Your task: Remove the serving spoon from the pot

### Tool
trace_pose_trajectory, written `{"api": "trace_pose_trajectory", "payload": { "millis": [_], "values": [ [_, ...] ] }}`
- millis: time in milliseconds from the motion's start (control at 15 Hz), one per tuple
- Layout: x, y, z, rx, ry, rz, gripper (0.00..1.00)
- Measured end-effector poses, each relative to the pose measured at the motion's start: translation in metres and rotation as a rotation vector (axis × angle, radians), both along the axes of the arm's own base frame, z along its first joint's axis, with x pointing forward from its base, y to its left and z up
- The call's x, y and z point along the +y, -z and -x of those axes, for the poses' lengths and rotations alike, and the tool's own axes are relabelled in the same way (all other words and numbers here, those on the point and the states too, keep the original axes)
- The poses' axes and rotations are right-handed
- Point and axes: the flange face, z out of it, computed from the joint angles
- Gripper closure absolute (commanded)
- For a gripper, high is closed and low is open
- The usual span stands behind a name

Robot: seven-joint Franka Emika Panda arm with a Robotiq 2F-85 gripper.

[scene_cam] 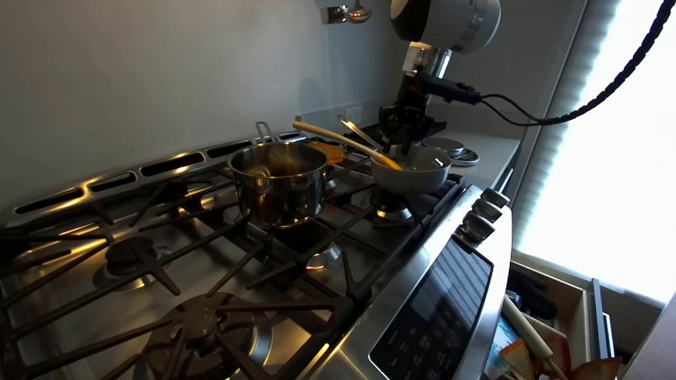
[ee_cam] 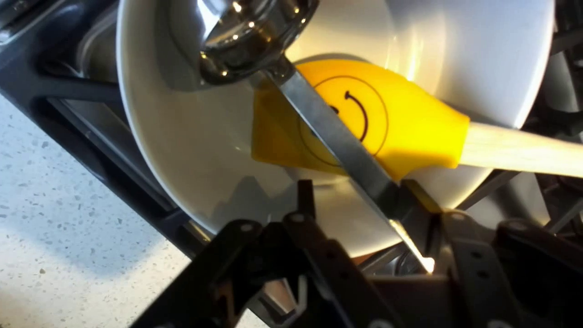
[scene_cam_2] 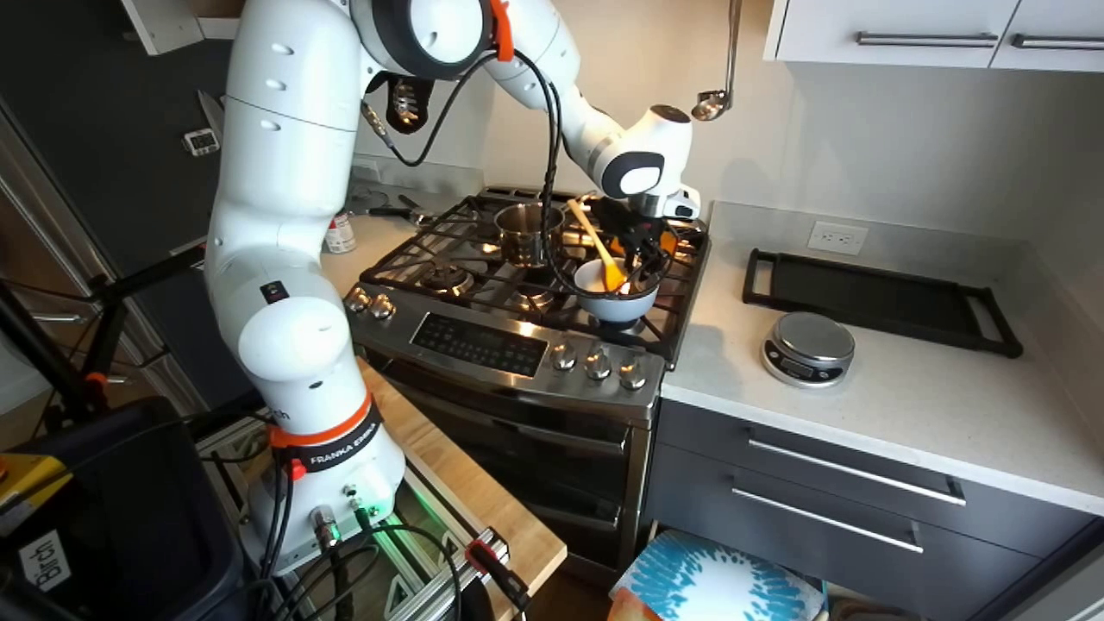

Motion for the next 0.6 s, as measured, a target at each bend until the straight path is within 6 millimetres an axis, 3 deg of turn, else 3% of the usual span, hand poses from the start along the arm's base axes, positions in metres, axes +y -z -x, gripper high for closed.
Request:
{"api": "trace_pose_trajectory", "payload": {
  "millis": [200, 467, 600],
  "values": [
    [0.005, 0.000, -0.001, -0.001, -0.012, -0.003, 0.51],
    [0.014, -0.003, -0.001, -0.008, -0.039, -0.009, 0.42],
    [0.018, -0.007, -0.001, -0.013, -0.049, -0.012, 0.44]
  ]
}}
